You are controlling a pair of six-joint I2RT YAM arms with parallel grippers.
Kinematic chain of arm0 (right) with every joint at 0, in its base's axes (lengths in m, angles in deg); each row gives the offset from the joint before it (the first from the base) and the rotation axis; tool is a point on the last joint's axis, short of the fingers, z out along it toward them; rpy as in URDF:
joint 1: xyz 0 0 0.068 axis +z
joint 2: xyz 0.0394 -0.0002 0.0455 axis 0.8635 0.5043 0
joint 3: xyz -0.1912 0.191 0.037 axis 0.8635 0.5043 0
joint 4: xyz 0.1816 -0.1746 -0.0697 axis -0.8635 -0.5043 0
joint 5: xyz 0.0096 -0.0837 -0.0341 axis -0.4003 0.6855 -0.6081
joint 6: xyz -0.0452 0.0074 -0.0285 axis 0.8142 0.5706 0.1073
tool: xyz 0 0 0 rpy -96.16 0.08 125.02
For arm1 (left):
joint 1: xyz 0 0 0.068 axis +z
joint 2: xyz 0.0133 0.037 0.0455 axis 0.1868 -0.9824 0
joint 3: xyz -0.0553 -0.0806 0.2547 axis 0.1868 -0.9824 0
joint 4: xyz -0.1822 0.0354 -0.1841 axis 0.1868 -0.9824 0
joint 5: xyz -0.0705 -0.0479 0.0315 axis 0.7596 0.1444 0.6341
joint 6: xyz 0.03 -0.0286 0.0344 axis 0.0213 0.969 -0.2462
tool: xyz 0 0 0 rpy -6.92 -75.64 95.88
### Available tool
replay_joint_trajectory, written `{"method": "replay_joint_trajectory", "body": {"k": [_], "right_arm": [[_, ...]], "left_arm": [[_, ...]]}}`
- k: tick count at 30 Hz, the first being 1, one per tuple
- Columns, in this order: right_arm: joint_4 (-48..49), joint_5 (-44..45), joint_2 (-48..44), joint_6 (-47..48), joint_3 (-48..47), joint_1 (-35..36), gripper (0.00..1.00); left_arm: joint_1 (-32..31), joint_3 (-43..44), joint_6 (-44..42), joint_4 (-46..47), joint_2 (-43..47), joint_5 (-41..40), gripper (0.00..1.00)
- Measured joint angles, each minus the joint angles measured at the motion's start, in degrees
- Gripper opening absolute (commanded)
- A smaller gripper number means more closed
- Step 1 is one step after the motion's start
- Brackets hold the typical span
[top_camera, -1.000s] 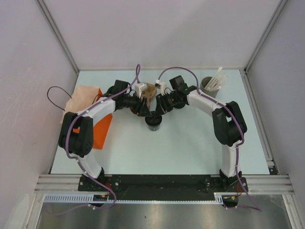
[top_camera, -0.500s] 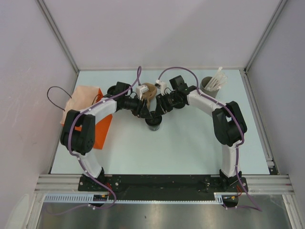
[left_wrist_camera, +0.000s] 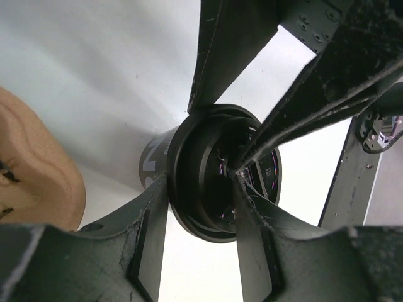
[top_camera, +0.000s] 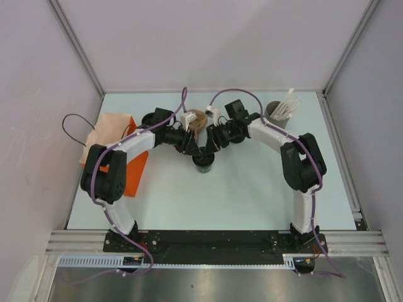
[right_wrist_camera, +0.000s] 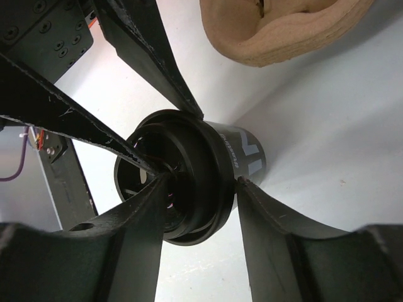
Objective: Pack the takeout coffee
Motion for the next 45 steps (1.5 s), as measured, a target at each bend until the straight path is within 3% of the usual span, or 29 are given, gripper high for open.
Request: {"method": "replay_joint_trajectory", "body": {"k": [4,18,31,45], "right_arm": [[-1.29,-1.75,0.07,0.39,0.00,-0.87,0.59],[-5.20,-7.89,0.87,0.04,-1.97,-3.41,0.66],[-3.76,-12.15,2.86,-3.76,-2.40,-8.61,0.45],[-0.96,-16.46,7.52,-8.87,-2.97,-8.35,0.43]], "left_arm": [[-0.66,0.11,0.00,0.63,-0.04,-0.33,0.34],[-1.33,0.50,0.00,1.38,-0.44,-1.14,0.31],[-1.33,0.81,0.02,1.31,-0.70,-1.11,0.31],[-1.36,0.81,-0.02,1.16,-0.68,-1.22,0.31]]}}
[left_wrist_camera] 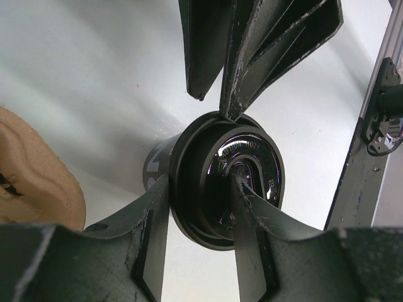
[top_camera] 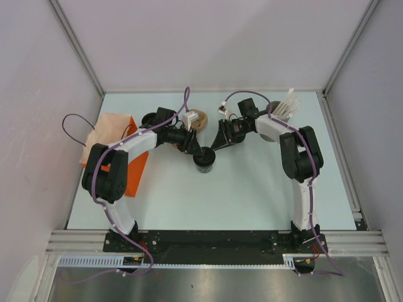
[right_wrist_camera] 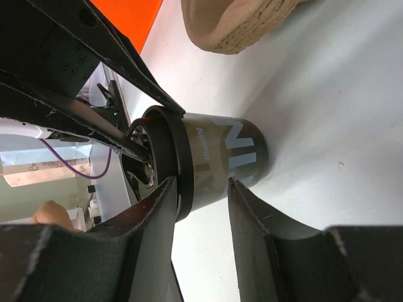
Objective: Pack the takeout coffee
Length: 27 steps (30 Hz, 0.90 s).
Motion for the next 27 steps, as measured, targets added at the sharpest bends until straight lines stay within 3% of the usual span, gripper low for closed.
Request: {"method": "replay_joint_trajectory", "body": {"k": [21,27], "right_arm": [[1.49,3.19,0.46,0.48,-0.44,1.60,0.41],[2.95,8.59,-2.51,3.13,1.73,3.34,0.41]], "left_arm": [[-0.83,-1.33,-0.37,-0.35,2.12,-3.48,0.30],[-1.25,-2.23,-0.94,-0.63,3.39,-5.29,0.30]]}}
